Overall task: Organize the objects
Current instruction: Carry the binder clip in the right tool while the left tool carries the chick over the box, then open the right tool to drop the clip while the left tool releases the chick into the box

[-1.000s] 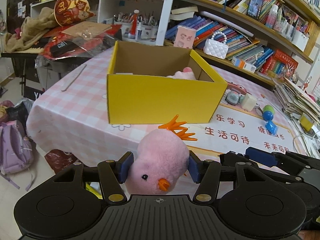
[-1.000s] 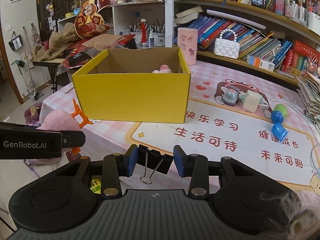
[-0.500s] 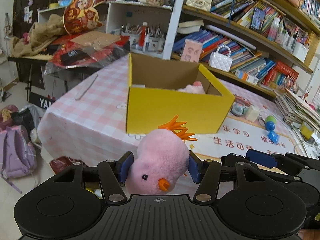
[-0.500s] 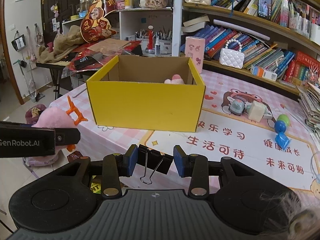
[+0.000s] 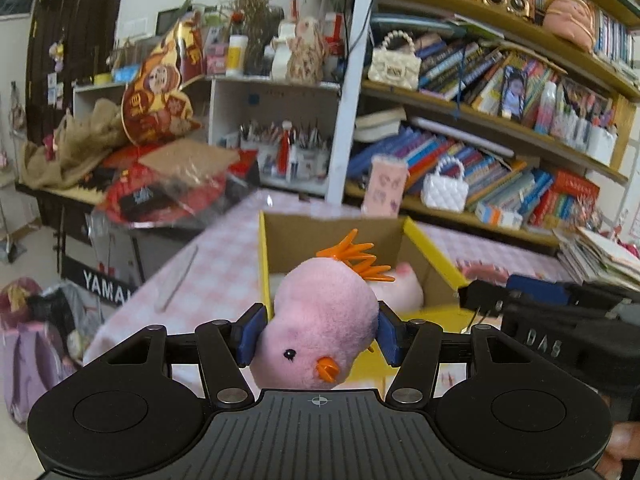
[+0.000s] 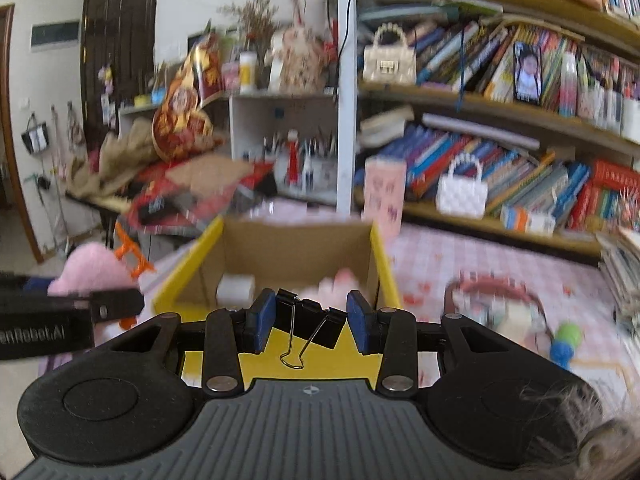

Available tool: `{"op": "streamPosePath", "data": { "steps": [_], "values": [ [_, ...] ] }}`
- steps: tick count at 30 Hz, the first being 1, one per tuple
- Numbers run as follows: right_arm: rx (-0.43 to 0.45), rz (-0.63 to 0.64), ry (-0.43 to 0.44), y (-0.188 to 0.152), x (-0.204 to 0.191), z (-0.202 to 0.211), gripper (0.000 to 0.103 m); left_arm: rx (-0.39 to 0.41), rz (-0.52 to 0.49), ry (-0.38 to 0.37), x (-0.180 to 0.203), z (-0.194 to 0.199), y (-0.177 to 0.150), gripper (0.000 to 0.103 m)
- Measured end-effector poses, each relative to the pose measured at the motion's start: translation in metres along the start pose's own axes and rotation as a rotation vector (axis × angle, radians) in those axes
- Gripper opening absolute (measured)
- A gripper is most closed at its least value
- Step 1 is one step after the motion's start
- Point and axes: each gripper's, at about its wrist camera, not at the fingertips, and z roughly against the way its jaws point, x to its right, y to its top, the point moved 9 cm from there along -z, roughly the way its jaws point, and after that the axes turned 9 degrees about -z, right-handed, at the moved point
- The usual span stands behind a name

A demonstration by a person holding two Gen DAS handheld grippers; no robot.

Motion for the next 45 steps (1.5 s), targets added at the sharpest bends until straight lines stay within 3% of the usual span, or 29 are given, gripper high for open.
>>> {"op": "streamPosePath", "data": {
  "steps": [6,13,26,37,42,45],
  "values": [
    [0.049,0.002,0.021,0.045,0.003,-0.041,0.037,-0.006,0.008,0.016,0.001,-0.038,0.021,0.056],
    [-0.002,0.014,0.071,0.063,0.004,-0.100,0.037,-0.067,-0.013,0.039,0.006,-0.085,0.022,0.056],
    [-0.262,0.120,0.232,0.037,-0.022,-0.207,0.037,-0.201,-0.043,0.102,0.005,-0.150,0.009,0.056],
    [-0.483,0.177,0.266,-0.001,-0.028,-0.252,0.037,-0.271,-0.045,0.110,0.010,-0.170,-0.002,0.057],
    [-0.503,0.153,0.274,-0.001,-0.025,-0.253,0.038,-0.260,-0.042,0.110,0.010,-0.170,0.001,0.063],
    [-0.474,0.147,0.271,0.004,-0.023,-0.247,0.046,-0.242,-0.038,0.116,0.010,-0.164,0.005,0.068]
  ]
}}
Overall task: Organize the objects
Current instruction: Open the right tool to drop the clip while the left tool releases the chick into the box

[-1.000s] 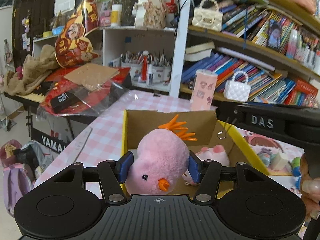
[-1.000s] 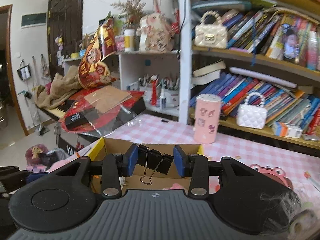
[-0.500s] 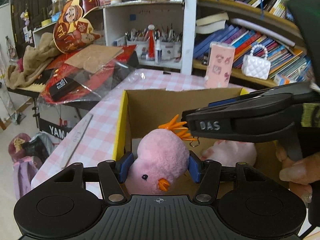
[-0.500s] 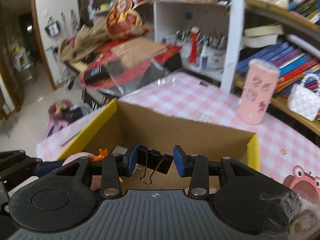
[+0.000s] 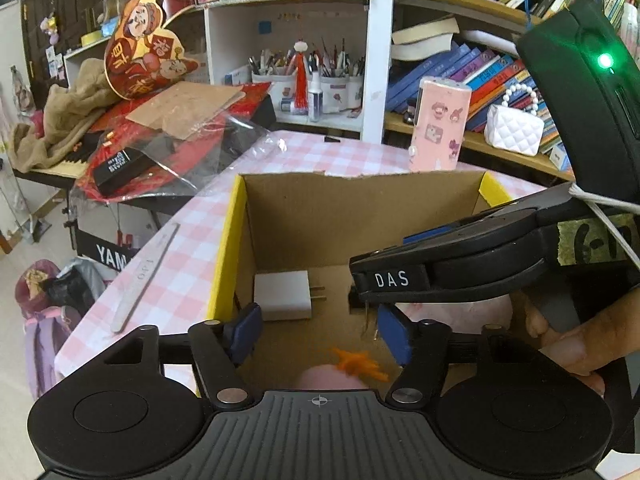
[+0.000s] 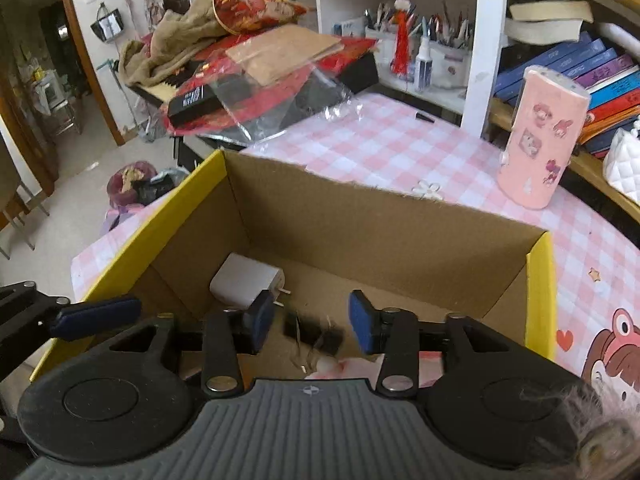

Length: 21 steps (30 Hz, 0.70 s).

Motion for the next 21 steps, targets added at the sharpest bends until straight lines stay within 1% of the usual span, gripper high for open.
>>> {"op": "streamPosePath", "data": {
  "steps": [1,3,7,10,16,21],
  "values": [
    [0.012,-0.004,0.000,0.001,0.000,0.004,0.046,0.006,0.002,0.001,-0.001,0.003,0.000,0.069],
    [0.038,-0.019,0.001,0.004,0.001,0.012,0.046,0.021,0.011,0.009,-0.003,0.010,0.002,0.074],
    [0.143,-0.065,-0.018,0.012,0.006,0.040,0.048,0.058,0.044,0.019,-0.011,0.026,0.004,0.082],
    [0.212,-0.079,-0.038,0.014,0.006,0.062,0.049,0.087,0.075,0.035,-0.019,0.039,0.005,0.082],
    [0.325,-0.094,-0.099,0.002,0.004,0.102,0.050,0.124,0.126,0.052,-0.032,0.061,-0.002,0.083],
    [0.377,-0.083,-0.156,-0.018,0.000,0.128,0.050,0.128,0.151,0.050,-0.036,0.072,-0.014,0.085]
  ]
}}
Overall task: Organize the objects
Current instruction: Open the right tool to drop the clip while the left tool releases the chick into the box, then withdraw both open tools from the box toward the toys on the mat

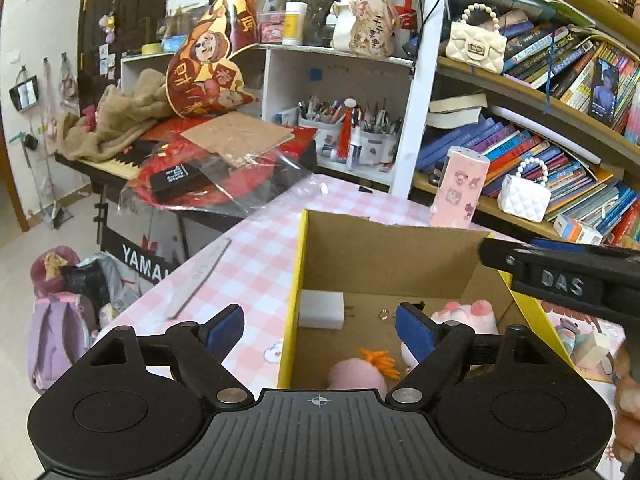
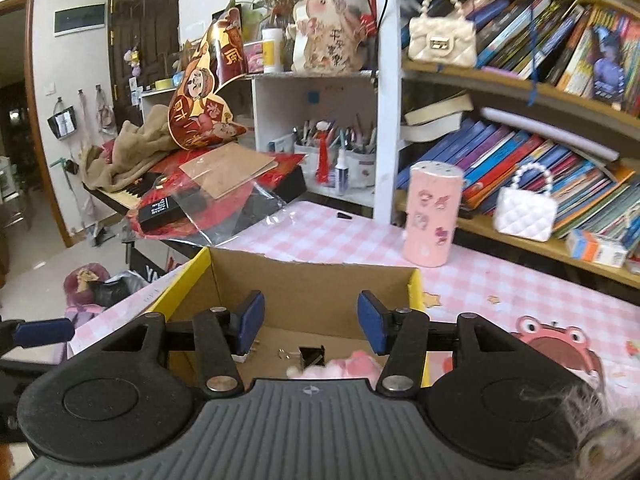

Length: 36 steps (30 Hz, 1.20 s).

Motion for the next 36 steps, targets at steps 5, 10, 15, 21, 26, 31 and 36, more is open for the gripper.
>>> {"op": "streamPosePath", "data": {
  "steps": [5,10,15,21,26,31,36],
  "values": [
    [0.002,0.019,-0.030,-0.018,-0.003,0.023,0.050,-0.007,0.003,-0.016,-0.001,0.010,-0.013,0.085],
    [-0.020,0.013,-0.057,-0.041,-0.005,0.038,0.050,-0.029,-0.002,-0.027,-0.004,0.021,-0.030,0.085],
    [-0.047,0.022,-0.083,-0.068,-0.011,0.054,0.052,-0.063,-0.012,-0.035,-0.005,0.034,-0.051,0.088],
    [-0.084,0.015,-0.125,-0.105,-0.017,0.077,0.061,-0.098,-0.019,-0.056,-0.004,0.053,-0.078,0.090],
    [-0.112,0.007,-0.144,-0.129,-0.021,0.095,0.064,-0.124,-0.031,-0.072,0.000,0.068,-0.098,0.090],
    [-0.129,-0.018,-0.164,-0.146,-0.020,0.111,0.065,-0.141,-0.045,-0.081,0.001,0.080,-0.110,0.090],
    [-0.141,-0.044,-0.176,-0.161,-0.021,0.125,0.066,-0.159,-0.062,-0.094,0.002,0.089,-0.119,0.091]
  ]
}}
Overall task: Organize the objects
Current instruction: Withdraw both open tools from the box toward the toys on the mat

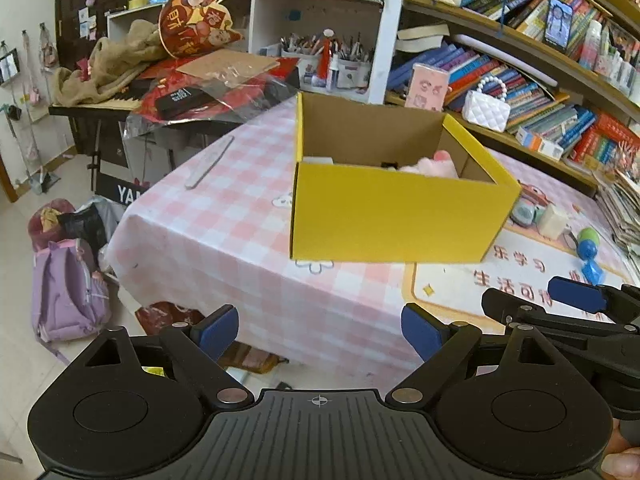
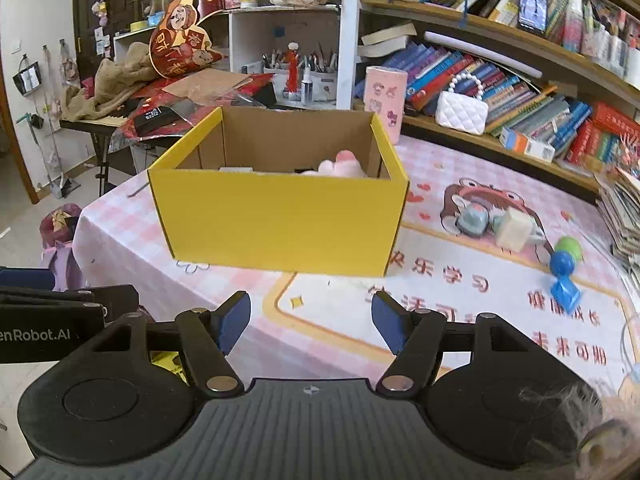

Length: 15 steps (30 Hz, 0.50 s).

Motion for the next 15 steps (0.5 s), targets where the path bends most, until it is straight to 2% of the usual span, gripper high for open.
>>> {"op": "streamPosePath", "data": {
  "steps": [15],
  "values": [
    [-0.020,-0.094,-0.100,-0.032,0.031,0.029,0.070,-0.039,-0.083,-0.106,0.034,0.005,-0.022,0.091]
  ]
}}
